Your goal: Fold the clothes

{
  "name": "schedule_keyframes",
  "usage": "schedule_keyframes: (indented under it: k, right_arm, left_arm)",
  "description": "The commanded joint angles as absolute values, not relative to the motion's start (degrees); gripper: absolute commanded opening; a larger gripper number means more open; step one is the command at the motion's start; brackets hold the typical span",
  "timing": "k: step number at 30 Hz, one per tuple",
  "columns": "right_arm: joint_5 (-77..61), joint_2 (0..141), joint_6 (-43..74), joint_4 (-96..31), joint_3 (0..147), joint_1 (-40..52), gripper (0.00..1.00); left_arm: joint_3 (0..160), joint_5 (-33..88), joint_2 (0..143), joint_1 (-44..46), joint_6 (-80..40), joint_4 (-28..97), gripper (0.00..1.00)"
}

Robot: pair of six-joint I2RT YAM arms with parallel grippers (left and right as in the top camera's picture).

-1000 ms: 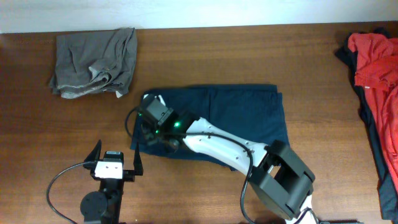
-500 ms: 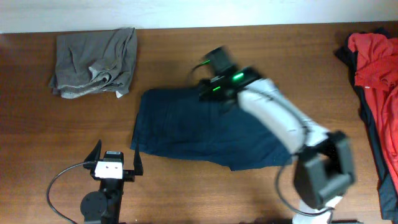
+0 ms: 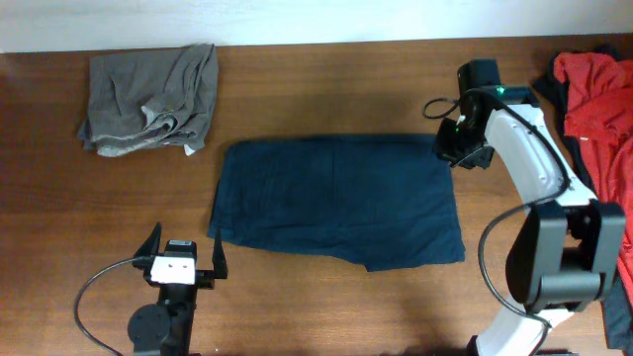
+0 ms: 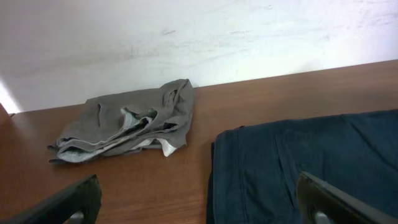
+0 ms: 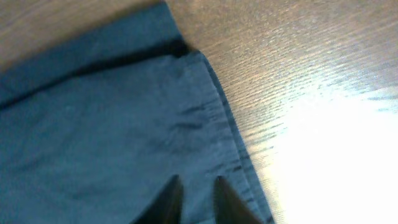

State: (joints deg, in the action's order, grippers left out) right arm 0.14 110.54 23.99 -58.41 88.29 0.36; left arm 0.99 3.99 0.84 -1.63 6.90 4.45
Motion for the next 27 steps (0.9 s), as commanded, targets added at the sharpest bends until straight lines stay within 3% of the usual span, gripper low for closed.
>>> schedule_keyframes:
  k: [1, 7, 27]
  right_arm:
    - [0.0, 112.2, 23.8, -56.3, 86.9, 0.5, 0.16]
    - [0.4, 116.5, 24.5, -51.9, 84.4, 0.7, 0.06]
    - [-1.4, 127.5, 24.4, -38.0, 84.3, 0.8, 0.04]
  left_arm:
    - [0.5, 3.4, 0.3, -1.8, 7.9, 4.3, 0.99]
    - [0.5, 3.4, 0.3, -1.8, 7.9, 4.3, 0.99]
    - [0.5, 3.4, 0.3, -1.8, 7.9, 4.3, 0.99]
